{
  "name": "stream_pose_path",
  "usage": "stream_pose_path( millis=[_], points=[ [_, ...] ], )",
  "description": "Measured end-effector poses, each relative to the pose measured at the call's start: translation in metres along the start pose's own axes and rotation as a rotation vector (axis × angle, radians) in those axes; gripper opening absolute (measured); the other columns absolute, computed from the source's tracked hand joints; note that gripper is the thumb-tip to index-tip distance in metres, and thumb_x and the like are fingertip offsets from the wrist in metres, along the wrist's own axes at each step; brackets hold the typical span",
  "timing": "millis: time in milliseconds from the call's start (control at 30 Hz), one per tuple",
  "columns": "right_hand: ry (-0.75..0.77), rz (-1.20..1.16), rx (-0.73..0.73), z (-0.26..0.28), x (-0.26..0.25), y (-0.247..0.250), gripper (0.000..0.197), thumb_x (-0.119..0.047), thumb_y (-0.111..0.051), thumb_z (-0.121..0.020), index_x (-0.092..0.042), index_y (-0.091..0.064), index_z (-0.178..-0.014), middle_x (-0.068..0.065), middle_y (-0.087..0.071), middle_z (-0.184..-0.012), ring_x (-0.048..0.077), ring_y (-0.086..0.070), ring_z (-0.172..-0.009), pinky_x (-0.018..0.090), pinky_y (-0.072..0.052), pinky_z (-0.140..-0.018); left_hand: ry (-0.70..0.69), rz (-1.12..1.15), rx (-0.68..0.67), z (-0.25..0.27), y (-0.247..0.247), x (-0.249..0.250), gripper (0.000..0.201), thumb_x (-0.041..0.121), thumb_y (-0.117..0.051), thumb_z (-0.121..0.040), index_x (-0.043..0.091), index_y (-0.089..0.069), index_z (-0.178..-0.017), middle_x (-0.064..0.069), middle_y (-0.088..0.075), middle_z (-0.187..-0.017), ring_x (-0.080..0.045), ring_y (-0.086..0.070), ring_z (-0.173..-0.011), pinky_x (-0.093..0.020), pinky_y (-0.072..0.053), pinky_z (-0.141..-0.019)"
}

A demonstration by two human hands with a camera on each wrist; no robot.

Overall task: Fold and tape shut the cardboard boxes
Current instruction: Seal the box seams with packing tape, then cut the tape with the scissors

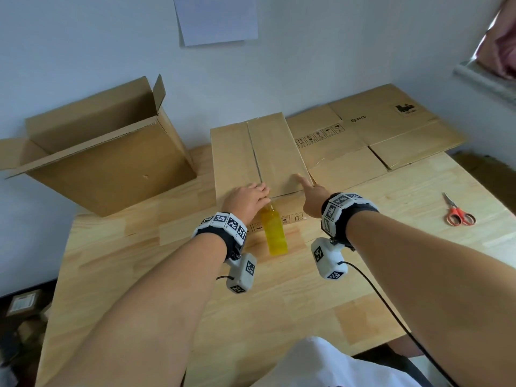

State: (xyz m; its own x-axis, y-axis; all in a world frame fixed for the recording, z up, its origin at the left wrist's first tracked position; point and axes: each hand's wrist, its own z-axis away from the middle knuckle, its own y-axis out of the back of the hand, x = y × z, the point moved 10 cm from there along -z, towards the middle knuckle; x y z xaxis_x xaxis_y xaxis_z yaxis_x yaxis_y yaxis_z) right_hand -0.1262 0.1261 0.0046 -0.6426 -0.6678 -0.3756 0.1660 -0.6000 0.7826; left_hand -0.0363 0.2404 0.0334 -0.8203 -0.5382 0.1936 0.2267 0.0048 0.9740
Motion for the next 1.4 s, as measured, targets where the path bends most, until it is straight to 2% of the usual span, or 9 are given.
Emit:
stream_pose_path(
  millis=[100,300,633,733,867,1033,1133,1233,1400],
  points=[
    [0.03,-0.031,0.027,-0.006,0.001,0.004,0.084,0.01,-0.038,-0.084,-0.039,-0.011,-0.147,0.017,-0.035,-0.137,0.031,-0.058,-0.098,0.035,-0.055,-0.079,-0.029,-0.114,-0.011,0.001,0.004,0.007,0.049,0.045,-0.037,-0.099,0.022,-0.04,-0.143,0.008,-0.033,-0.152,-0.012,-0.033,-0.139,-0.031,-0.033,-0.108],
    [0.067,0.008,0.044,-0.017,-0.001,0.008,0.079,0.009,-0.037,-0.083,-0.034,-0.017,-0.146,0.015,-0.043,-0.128,0.032,-0.056,-0.103,0.042,-0.053,-0.085,-0.043,-0.354,-0.014,-0.002,-0.001,0.015,0.05,0.044,-0.031,-0.101,0.017,-0.034,-0.143,0.001,-0.043,-0.143,-0.019,-0.056,-0.116,-0.034,-0.051,-0.084],
    [0.147,-0.155,-0.03,-0.009,0.021,0.007,0.091,0.011,-0.036,-0.084,-0.043,0.0,-0.148,0.013,-0.052,-0.115,0.024,-0.059,-0.077,0.028,-0.048,-0.059,0.041,-0.38,-0.108,-0.009,0.0,0.026,0.04,0.037,-0.04,-0.1,0.01,-0.046,-0.129,-0.006,-0.056,-0.124,-0.022,-0.059,-0.105,-0.033,-0.05,-0.08],
    [0.072,-0.249,0.033,-0.006,0.056,0.024,0.083,0.011,-0.037,-0.085,-0.03,-0.007,-0.151,0.015,-0.055,-0.127,0.03,-0.06,-0.105,0.033,-0.05,-0.073,0.078,-0.358,-0.107,-0.009,0.003,0.03,0.037,0.035,-0.041,-0.1,0.011,-0.049,-0.127,-0.005,-0.057,-0.122,-0.022,-0.059,-0.104,-0.033,-0.049,-0.081],
    [-0.112,-0.328,0.086,-0.015,0.127,0.038,0.054,0.0,-0.039,-0.093,-0.012,-0.029,-0.145,0.017,-0.053,-0.129,0.032,-0.056,-0.111,0.038,-0.048,-0.092,0.217,-0.288,-0.083,-0.005,0.0,0.034,0.028,0.022,-0.043,-0.1,0.011,-0.049,-0.124,-0.005,-0.053,-0.124,-0.021,-0.054,-0.11,-0.032,-0.046,-0.086],
    [-0.23,-0.376,0.079,-0.012,0.196,0.032,0.043,-0.003,-0.038,-0.094,-0.01,-0.043,-0.137,0.015,-0.059,-0.105,0.028,-0.059,-0.086,0.033,-0.051,-0.069,0.457,-0.072,-0.056,-0.004,0.003,0.053,0.039,-0.004,-0.042,-0.09,0.002,-0.044,-0.128,-0.014,-0.04,-0.141,-0.029,-0.048,-0.121,-0.035,-0.043,-0.094],
    [-0.241,-0.361,0.088,-0.005,0.229,0.038,0.042,-0.004,-0.039,-0.094,-0.009,-0.046,-0.136,0.017,-0.059,-0.113,0.025,-0.054,-0.078,0.025,-0.038,-0.052,0.387,-0.069,-0.019,-0.022,0.012,0.082,0.057,-0.006,-0.041,-0.09,0.004,-0.029,-0.145,-0.011,-0.013,-0.158,-0.027,-0.028,-0.14,-0.032,-0.03,-0.109],
    [-0.304,-0.349,0.127,0.003,0.271,0.046,0.042,-0.003,-0.041,-0.093,-0.008,-0.047,-0.135,0.017,-0.053,-0.13,0.033,-0.057,-0.104,0.029,-0.045,-0.072,0.262,-0.077,-0.011,-0.051,0.015,0.124,0.056,-0.007,-0.038,-0.089,0.006,-0.036,-0.143,-0.008,-0.016,-0.158,-0.023,-0.024,-0.142,-0.032,-0.026,-0.111],
    [-0.438,-0.281,0.212,0.018,0.348,0.056,0.044,-0.005,-0.044,-0.089,-0.014,-0.048,-0.132,0.016,-0.043,-0.136,0.037,-0.049,-0.115,0.04,-0.045,-0.09,0.192,0.02,-0.105,-0.097,-0.009,0.188,0.059,-0.008,-0.038,-0.087,0.017,-0.046,-0.139,-0.001,-0.019,-0.158,-0.019,-0.023,-0.143,-0.037,-0.031,-0.112]
  ],
)
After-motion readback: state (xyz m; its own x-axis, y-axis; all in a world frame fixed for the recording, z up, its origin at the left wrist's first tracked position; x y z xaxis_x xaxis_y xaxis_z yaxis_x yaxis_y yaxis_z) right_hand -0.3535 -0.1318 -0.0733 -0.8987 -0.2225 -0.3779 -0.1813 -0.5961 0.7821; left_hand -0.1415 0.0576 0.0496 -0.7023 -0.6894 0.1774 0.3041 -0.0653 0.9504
